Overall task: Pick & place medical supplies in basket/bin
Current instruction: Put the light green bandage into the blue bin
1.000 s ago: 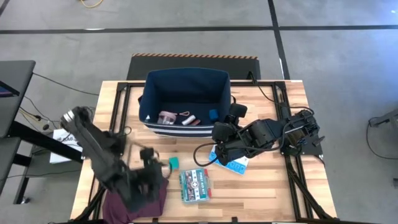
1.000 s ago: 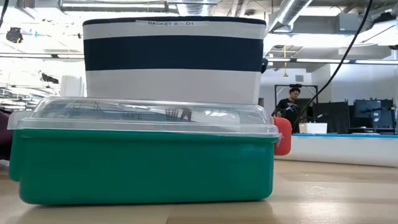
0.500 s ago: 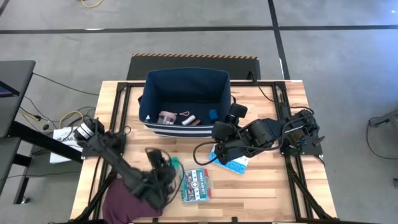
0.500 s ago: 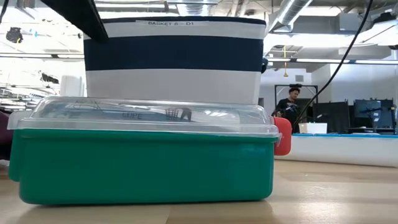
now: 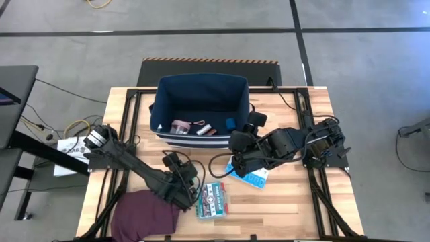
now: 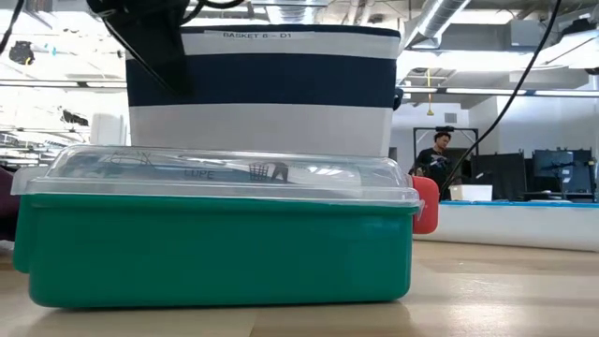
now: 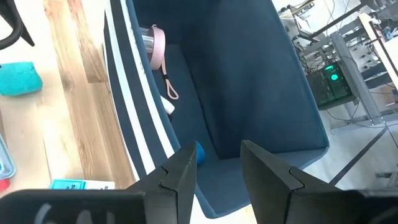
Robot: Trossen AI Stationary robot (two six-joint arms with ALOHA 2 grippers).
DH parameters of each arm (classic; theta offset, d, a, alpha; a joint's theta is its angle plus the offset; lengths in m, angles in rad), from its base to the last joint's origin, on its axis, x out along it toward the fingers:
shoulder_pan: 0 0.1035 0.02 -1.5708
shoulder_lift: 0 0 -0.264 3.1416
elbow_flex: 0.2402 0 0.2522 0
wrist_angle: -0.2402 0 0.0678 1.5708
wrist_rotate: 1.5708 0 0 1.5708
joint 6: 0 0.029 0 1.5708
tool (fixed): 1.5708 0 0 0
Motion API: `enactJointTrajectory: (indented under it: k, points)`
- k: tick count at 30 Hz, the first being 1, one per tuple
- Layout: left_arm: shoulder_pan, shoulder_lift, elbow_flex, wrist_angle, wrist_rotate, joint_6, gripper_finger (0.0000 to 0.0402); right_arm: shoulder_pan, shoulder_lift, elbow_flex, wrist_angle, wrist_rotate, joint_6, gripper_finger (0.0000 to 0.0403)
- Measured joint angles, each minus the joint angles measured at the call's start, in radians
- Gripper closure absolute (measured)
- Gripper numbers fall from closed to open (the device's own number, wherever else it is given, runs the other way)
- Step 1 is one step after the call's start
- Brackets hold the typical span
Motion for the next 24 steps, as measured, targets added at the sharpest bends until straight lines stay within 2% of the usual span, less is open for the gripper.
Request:
enactJointTrajectory:
  k: [5,15,24]
  points:
    - [0.005,-0.002,-0.034,0.048,-0.009,0.000,0.0210,0.000,0.000,0.000,0.000,0.000,0.000,0.0285]
    - [0.003,0.000,-0.260,0.259,0.014,-0.035,0.0210,0.000,0.000,0.000,0.000,0.000,-0.002,0.0285]
    - [-0.049,0.000,-0.282,0.340,0.005,0.041,0.0210,0.000,0.000,0.000,0.000,0.000,-0.002,0.0285]
